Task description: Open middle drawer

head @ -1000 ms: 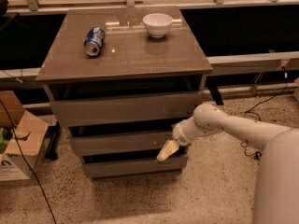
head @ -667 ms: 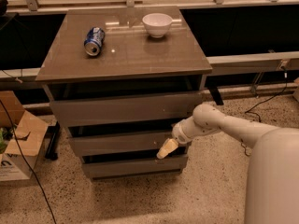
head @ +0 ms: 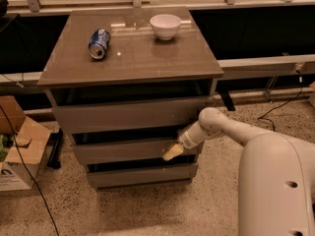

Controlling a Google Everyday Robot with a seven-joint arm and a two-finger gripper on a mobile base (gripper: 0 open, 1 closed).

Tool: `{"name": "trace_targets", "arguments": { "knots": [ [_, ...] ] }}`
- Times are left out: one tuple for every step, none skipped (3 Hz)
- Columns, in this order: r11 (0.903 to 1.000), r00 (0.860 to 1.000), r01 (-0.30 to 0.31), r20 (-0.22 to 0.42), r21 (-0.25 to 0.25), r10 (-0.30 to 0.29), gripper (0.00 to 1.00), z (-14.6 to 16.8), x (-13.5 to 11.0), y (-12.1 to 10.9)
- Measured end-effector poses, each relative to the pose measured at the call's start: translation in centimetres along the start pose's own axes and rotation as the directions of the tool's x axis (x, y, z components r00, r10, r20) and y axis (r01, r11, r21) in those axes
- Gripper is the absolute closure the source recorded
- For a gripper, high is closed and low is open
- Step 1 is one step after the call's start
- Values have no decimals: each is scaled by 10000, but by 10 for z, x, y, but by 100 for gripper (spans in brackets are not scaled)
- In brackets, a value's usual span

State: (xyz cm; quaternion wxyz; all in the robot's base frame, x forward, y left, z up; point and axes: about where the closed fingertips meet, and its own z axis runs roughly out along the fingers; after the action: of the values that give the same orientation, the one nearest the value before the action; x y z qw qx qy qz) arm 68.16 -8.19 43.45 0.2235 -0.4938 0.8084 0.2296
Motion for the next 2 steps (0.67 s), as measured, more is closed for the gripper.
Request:
{"name": "trace_targets", "arguments": {
  "knots": [
    [10000,10000,0,0,1,0,50,-3,-3,0],
    [10000,10000,0,0,1,0,73,-6,-6,-1]
  ]
}}
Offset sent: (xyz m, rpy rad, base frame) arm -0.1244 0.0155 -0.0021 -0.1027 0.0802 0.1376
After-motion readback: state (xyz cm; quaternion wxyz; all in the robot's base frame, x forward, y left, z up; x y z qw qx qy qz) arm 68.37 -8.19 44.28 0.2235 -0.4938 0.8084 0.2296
